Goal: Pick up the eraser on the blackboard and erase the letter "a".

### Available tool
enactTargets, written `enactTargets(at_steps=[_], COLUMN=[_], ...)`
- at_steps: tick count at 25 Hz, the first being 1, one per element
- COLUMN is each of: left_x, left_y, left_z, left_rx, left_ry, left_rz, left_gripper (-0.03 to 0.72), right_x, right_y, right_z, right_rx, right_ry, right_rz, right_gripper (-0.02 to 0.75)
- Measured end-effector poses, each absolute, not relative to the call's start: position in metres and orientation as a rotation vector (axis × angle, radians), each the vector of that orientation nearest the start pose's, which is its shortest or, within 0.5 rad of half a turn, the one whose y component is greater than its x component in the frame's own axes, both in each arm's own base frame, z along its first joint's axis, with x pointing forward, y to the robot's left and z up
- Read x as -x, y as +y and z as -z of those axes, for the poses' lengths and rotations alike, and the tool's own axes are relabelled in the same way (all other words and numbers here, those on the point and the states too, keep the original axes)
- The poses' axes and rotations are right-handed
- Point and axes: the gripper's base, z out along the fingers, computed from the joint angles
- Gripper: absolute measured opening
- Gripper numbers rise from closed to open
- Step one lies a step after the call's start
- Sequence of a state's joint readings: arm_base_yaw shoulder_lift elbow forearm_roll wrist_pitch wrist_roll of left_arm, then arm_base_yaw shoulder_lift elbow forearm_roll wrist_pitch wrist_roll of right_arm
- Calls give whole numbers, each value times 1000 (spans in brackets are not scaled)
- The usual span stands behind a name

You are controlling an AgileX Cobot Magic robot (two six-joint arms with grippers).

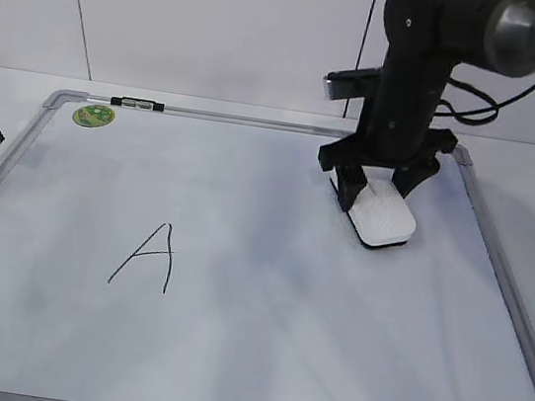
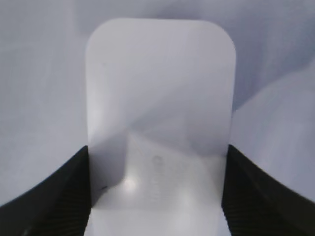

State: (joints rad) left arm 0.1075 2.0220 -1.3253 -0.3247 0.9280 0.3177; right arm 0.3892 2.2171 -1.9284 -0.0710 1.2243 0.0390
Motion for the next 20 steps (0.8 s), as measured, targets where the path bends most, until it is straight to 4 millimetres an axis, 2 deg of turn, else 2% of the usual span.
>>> enactTargets(at_steps=[3, 7, 12, 16, 20], left_x=[-381, -381, -381, -381, -381], left_y=[18, 18, 18, 18, 18], left_z=[-147, -147, -147, -147, -147], left_rx=[-30, -32, -32, -32, -32], left_ry=[3031, 3031, 3031, 3031, 3031], left_rz=[379, 377, 377, 377, 377], left_gripper=[113, 115, 118, 118, 119], right_x=[-422, -401, -375, -365, -361], right_y=[169, 159, 141, 120, 90], right_z=[-246, -275, -269, -256, -238], right_rx=[533, 502, 395, 301, 196], right_ry=[2856, 2824, 2892, 2973, 3059], right_rz=[18, 20, 151, 152, 170], right_gripper=[568, 568, 568, 568, 568])
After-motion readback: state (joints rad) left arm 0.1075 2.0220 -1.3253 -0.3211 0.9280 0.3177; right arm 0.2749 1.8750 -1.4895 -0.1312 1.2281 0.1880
